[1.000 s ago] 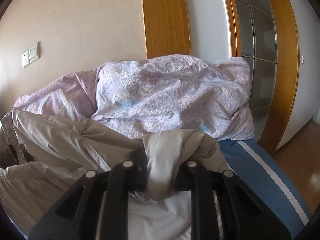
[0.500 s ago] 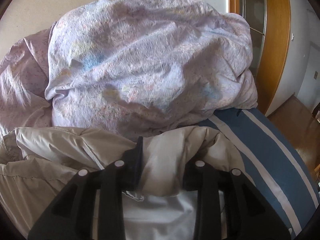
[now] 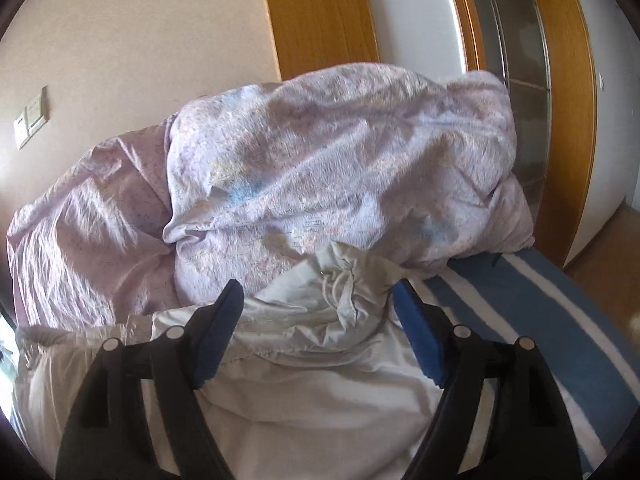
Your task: Fold large clothes
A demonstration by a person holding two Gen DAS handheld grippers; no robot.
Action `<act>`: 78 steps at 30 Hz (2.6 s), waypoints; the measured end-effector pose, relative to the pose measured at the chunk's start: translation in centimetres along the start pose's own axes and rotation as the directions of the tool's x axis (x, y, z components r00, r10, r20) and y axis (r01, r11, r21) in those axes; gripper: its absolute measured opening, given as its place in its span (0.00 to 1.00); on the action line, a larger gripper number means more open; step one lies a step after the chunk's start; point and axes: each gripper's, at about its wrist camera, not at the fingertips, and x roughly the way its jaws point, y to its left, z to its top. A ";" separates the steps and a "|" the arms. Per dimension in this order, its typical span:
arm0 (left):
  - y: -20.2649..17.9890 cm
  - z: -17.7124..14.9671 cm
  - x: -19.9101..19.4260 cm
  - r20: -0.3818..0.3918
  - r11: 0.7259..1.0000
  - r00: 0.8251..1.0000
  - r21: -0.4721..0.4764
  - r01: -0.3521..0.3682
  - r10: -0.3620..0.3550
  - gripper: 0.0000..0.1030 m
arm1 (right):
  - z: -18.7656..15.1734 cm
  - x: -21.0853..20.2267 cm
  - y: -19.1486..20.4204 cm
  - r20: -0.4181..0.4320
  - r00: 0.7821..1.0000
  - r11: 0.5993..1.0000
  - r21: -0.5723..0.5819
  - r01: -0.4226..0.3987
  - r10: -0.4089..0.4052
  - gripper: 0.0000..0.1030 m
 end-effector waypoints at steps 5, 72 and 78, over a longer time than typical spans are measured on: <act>-2.8 -2.3 -2.0 0.051 0.985 0.999 0.171 -0.018 0.010 0.99 | -1.3 -2.9 1.1 0.099 0.995 0.987 -0.158 0.019 -0.004 0.73; 5.2 -5.9 11.8 -0.264 0.949 0.912 0.061 -0.308 0.313 0.99 | -8.1 12.5 -3.4 -0.349 0.925 0.988 -0.075 0.134 -0.152 0.79; 6.0 -5.9 12.4 -0.284 0.955 0.913 0.037 -0.293 0.292 0.99 | -8.2 12.8 -3.3 -0.359 0.922 0.989 -0.070 0.127 -0.144 0.80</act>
